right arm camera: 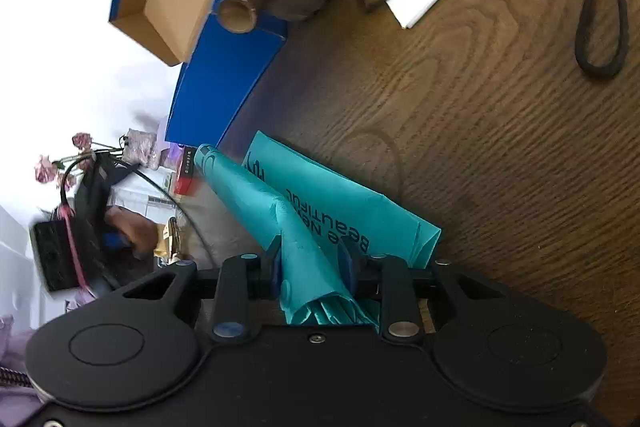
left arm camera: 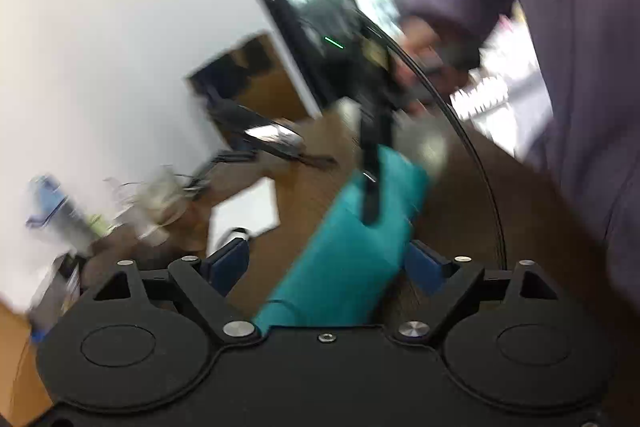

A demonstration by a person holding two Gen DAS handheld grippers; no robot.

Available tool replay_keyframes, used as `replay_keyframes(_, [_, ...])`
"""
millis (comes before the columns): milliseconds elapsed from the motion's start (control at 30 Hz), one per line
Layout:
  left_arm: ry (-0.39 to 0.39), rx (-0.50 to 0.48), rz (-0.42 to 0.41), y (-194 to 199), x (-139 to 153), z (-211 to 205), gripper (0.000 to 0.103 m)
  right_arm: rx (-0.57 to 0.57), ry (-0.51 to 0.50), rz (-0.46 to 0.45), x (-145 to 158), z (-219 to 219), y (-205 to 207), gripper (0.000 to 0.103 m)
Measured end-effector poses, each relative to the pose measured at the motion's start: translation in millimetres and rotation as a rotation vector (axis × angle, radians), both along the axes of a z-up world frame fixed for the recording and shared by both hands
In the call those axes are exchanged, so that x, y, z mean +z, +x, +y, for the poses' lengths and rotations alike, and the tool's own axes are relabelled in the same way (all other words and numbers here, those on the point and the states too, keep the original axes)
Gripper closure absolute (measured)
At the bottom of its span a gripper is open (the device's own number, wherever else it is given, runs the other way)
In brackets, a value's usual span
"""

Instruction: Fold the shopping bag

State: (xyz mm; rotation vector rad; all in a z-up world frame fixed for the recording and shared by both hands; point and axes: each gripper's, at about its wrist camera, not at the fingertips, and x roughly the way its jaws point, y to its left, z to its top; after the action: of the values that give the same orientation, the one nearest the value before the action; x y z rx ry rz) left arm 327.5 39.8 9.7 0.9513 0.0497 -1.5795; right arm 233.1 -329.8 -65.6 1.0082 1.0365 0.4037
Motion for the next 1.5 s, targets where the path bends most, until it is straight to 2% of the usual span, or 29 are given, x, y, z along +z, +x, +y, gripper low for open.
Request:
replay_keyframes(100, [0.038,0.024,-0.034,3,-17,-12,0.037,-0.012,0.03,0.015,-4,-2,0,0.076])
replay_keyframes(167, [0.06,0.046,0.004,11,-22,-19,0.038,-0.026,0.055,0.026,-8,-3,-1,0.076])
replay_keyframes(267, [0.119,0.049,0.015,22,-30,-25,0.038,-0.034,0.071,0.038,-11,-4,1,0.077])
replay_keyframes(333, [0.146,0.063,0.108,35,-27,-27,0.04,-0.044,0.076,0.044,-12,-5,2,0.077])
replay_keyframes(500, [0.183,0.057,0.245,52,-26,-28,0.041,-0.083,0.067,0.026,-7,-4,-6,0.074])
replay_keyframes(533, [0.188,0.059,0.266,55,-27,-28,0.041,-0.079,0.024,-0.004,1,-5,-10,0.069])
replay_keyframes(600, [0.188,0.06,0.289,56,-29,-27,0.041,-0.078,-0.071,-0.056,18,-8,-18,0.065])
replay_keyframes(700, [0.188,0.056,0.316,60,-29,-24,0.041,-0.038,-0.369,-0.202,61,1,-36,0.066])
replay_keyframes(767, [0.19,0.046,0.33,63,-30,-25,0.041,0.093,-0.699,-0.365,89,33,-42,0.074])
replay_keyframes(800, [0.192,0.044,0.333,64,-30,-27,0.041,0.16,-0.8,-0.418,94,49,-41,0.075])
replay_keyframes(833, [0.194,0.045,0.337,65,-31,-29,0.041,0.208,-0.848,-0.46,95,61,-39,0.086])
replay_keyframes(867, [0.197,0.045,0.34,66,-31,-30,0.041,0.251,-0.866,-0.482,94,70,-36,0.092])
replay_keyframes(967, [0.199,0.052,0.352,67,-32,-33,0.041,0.366,-0.992,-0.532,80,99,-26,0.092])
replay_keyframes(1067, [0.185,0.067,0.356,65,-33,-32,0.041,0.388,-1.039,-0.528,62,101,-30,0.093])
replay_keyframes(1167, [0.173,0.086,0.343,62,-30,-32,0.041,0.357,-1.025,-0.519,54,99,-30,0.093])
replay_keyframes(1300, [0.161,0.13,0.374,68,-10,-29,0.04,0.352,-1.029,-0.51,50,99,-27,0.093])
replay_keyframes(1367, [0.093,0.21,0.456,86,9,-22,0.042,0.349,-1.02,-0.507,50,96,-25,0.093])
replay_keyframes(1433, [0.059,0.251,0.45,92,14,-19,0.051,0.346,-1.009,-0.505,49,95,-23,0.094])
replay_keyframes(1500, [0.072,0.308,0.417,94,9,-19,0.08,0.344,-0.997,-0.505,48,94,-22,0.094])
